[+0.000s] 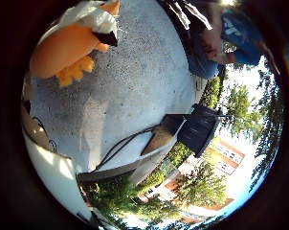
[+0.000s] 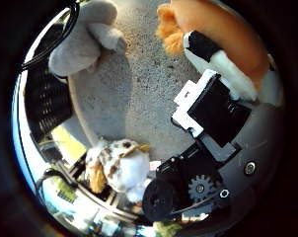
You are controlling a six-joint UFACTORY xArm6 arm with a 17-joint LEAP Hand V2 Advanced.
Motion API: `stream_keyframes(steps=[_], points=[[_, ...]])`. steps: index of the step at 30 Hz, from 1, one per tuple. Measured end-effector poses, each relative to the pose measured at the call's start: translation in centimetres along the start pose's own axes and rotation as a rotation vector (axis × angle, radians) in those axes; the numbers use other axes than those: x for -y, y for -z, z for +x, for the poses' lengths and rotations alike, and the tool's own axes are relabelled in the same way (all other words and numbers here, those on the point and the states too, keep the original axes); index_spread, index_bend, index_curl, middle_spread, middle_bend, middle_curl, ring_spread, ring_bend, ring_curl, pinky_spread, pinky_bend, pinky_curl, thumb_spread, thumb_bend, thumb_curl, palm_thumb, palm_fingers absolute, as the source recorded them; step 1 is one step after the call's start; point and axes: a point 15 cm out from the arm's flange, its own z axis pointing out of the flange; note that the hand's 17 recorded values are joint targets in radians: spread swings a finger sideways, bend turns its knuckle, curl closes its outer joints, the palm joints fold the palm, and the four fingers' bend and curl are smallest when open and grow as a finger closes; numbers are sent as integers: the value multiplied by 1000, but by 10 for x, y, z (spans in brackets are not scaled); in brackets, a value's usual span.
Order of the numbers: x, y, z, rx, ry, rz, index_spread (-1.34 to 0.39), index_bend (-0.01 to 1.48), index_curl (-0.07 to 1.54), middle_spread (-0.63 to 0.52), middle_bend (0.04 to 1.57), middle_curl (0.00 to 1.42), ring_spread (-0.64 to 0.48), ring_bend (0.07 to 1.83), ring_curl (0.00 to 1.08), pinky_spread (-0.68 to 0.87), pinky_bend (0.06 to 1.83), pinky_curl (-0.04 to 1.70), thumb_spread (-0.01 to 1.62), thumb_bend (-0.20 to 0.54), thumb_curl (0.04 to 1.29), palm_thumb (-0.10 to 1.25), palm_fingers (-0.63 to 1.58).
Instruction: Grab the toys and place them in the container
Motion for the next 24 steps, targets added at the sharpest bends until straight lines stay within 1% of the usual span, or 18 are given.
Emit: stream_keyframes(steps=[3,5,7,9,13,16,19,24], points=[[4,12,34,-25,-31,91,-560,279,60,-198,1003,791,-16,1236,739,368,1183,683,1039,34,510,1009,1101],[-4,24,57,-40,-49,113,-611,325,45,-199,1049,826,-36,1242,757,346,1243,726,1041,24,533,1015,1102],[-7,38,68,-53,-41,128,-674,381,25,-202,1083,864,-62,1255,779,316,1305,771,1050,13,562,1019,1083],[-3,54,72,-64,-21,147,-733,443,7,-204,1110,898,-82,1265,798,290,1338,808,1060,-2,587,1013,1059],[0,80,74,-42,-10,185,-823,528,-15,-204,1133,942,-108,1287,831,251,1374,853,1072,-9,632,1018,1029],[-8,101,70,16,-3,190,-879,585,-17,-204,1151,970,-122,1296,850,230,1385,877,1081,-12,660,1014,1011],[-28,124,58,110,13,179,-938,650,-15,-204,1163,997,-134,1306,869,210,1401,902,1088,-12,689,1007,990],[-65,189,40,261,45,186,-1007,730,-15,-203,1179,1030,-147,1324,892,189,1414,934,1094,-12,725,998,957]])
